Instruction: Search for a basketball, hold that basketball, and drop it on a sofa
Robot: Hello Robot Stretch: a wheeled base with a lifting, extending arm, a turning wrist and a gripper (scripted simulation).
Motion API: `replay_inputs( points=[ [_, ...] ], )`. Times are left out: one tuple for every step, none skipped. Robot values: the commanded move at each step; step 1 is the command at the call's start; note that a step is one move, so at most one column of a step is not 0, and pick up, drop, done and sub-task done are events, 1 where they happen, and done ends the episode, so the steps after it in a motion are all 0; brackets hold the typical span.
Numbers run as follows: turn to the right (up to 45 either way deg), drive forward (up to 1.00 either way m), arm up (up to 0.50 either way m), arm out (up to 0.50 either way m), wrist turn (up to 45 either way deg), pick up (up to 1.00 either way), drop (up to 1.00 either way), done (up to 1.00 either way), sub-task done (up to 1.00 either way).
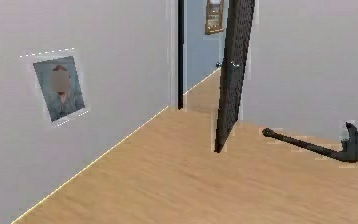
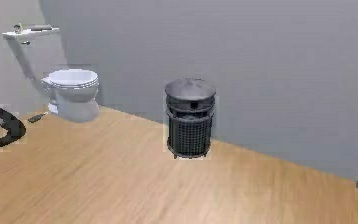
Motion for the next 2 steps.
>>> replay_inputs(
  points=[
    [0.0,1.0,0.0,0.0,0.0,0.0,0.0,0.0,0.0],
    [0.0,1.0,0.0,0.0,0.0,0.0,0.0,0.0,0.0]
  ],
)
